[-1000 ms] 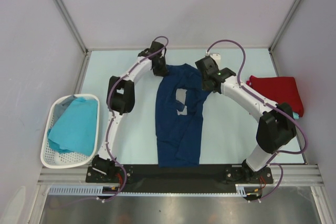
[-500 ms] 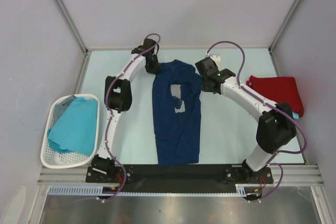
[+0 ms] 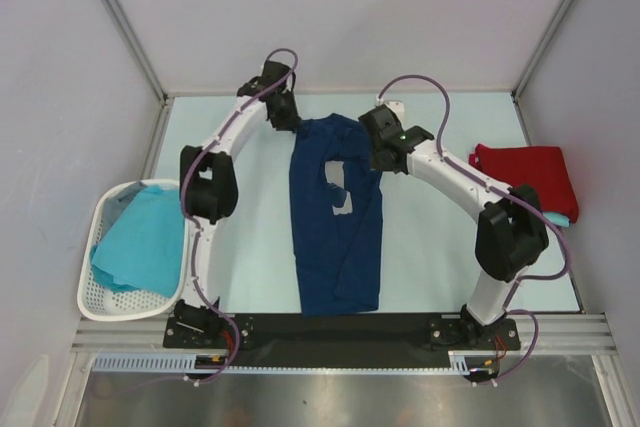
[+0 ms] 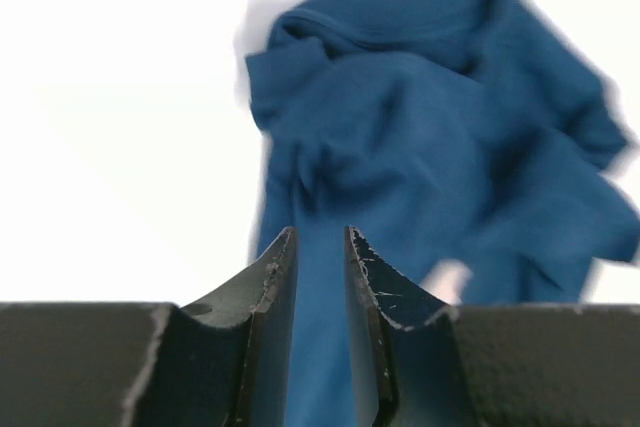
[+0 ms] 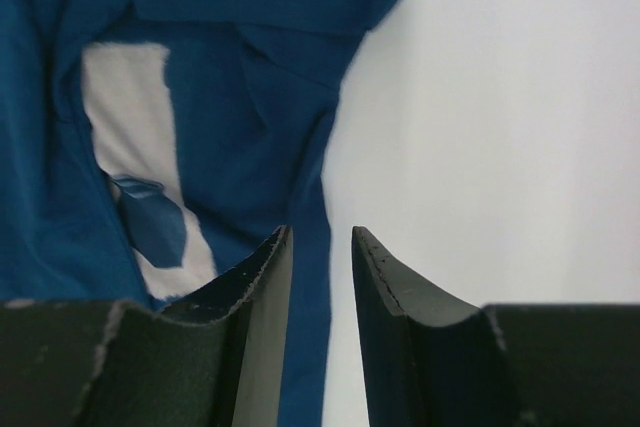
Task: Fold and stack the t-shirts
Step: Rotate the tshirt 95 degrees
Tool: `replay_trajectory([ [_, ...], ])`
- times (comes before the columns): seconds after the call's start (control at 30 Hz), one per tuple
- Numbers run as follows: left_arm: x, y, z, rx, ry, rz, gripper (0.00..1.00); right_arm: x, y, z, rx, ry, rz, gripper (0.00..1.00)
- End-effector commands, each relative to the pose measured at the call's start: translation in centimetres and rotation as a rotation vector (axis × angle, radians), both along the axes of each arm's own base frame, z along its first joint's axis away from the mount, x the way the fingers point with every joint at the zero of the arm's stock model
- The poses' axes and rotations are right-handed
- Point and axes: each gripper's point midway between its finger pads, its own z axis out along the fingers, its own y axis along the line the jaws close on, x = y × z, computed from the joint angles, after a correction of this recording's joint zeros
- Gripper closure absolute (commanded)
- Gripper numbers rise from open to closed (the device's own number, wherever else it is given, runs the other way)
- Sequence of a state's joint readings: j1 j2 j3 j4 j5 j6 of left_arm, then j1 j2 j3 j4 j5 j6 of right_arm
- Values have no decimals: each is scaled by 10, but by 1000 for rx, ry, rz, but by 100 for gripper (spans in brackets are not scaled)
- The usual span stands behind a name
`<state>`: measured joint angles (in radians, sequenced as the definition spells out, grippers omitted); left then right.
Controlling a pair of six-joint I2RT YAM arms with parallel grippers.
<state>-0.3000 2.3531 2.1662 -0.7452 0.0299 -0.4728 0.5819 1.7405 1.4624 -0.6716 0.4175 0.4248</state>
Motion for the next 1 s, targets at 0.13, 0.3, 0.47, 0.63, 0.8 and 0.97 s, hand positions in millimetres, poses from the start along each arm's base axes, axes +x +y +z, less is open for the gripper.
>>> replay_trajectory([
  [0.13,-62,-8,92,-13,-141,-24,71,56,36,-4,12,-27,41,65],
  [0.3,-132,-14,60,9,-90,-33,72,89,52,-29,60,-6,39,65],
  [0.47,-171,-13,49,22,-73,-59,72,116,69,-31,48,-16,53,66],
  [0.63,-181,-5,75,25,-133,-68,72,132,68,-43,-7,-22,53,65],
  [0.8,-194,3,77,33,-136,-70,73,142,61,-53,-74,-24,27,65],
  [0.97,-208,9,64,27,-114,-53,74,135,54,-72,-125,7,26,66],
])
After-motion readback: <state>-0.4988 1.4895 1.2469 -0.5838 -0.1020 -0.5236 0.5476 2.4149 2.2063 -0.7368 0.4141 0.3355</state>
